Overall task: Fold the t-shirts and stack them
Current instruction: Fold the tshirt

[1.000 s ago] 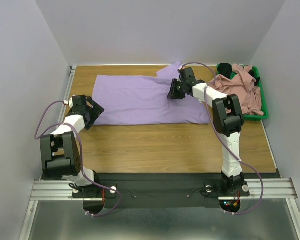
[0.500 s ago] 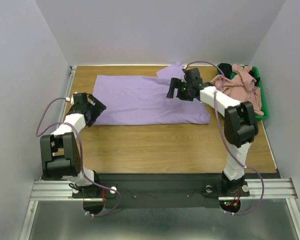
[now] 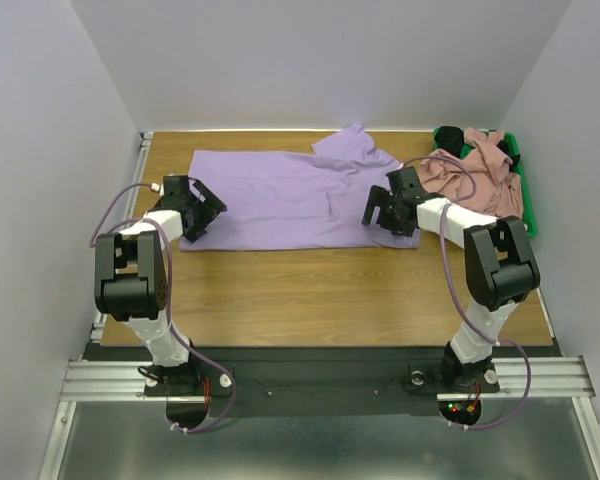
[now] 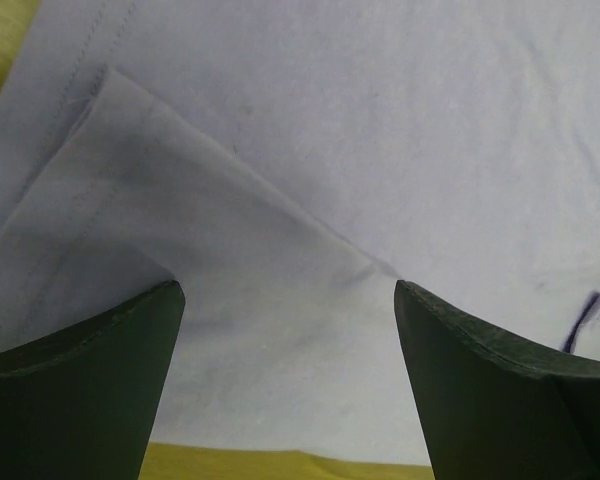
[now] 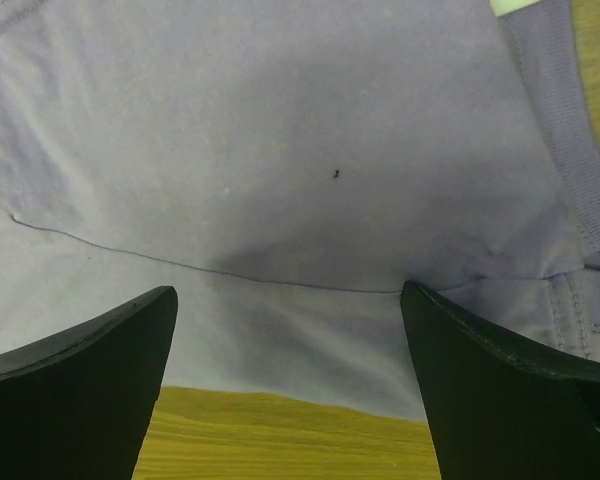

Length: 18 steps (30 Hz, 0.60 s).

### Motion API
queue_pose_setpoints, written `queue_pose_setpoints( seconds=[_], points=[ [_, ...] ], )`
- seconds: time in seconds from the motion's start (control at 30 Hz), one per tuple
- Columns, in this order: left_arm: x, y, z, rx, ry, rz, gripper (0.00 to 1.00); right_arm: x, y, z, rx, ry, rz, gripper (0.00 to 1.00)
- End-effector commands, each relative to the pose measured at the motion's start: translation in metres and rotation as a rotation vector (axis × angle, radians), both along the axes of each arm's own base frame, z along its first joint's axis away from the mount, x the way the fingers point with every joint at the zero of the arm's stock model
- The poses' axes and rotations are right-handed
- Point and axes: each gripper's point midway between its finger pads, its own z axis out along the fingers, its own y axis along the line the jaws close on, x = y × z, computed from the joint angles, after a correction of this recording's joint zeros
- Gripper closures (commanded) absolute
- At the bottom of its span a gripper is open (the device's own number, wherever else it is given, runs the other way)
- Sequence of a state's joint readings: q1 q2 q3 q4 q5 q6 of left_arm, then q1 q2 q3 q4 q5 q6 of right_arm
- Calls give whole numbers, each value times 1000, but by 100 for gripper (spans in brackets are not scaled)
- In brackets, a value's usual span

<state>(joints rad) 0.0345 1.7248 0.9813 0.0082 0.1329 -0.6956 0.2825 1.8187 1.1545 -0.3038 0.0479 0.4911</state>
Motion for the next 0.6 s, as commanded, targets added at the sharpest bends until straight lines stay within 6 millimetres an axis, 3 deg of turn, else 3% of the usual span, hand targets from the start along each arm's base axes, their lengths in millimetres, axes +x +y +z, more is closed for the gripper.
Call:
queue_pose_setpoints(
  seconds=[0.0, 0.17, 0.3, 0.37, 0.47, 0.53, 0.57],
  points=[
    [-21, -4, -18, -14, 39, -23, 2, -14, -9, -11, -4, 22, -81, 0],
    [-61, 4, -40, 19, 109, 22, 2, -67, -17, -31, 17, 102, -117, 0],
    [-94, 4, -51, 20, 160, 34, 2, -106, -19, -33, 53, 124, -128, 0],
    [-100, 7, -41, 22, 133, 68, 2, -120, -16, -32, 77, 125, -117, 0],
    [-135, 12, -45, 37, 181, 121, 2, -147, -19, -32, 117, 131, -141, 0],
    [-143, 15, -35, 42, 148, 147, 2, -162, -21, -30, 142, 117, -154, 0],
    [-155, 20, -41, 61, 171, 179, 2, -167, -16, -27, 184, 123, -153, 0]
  ],
)
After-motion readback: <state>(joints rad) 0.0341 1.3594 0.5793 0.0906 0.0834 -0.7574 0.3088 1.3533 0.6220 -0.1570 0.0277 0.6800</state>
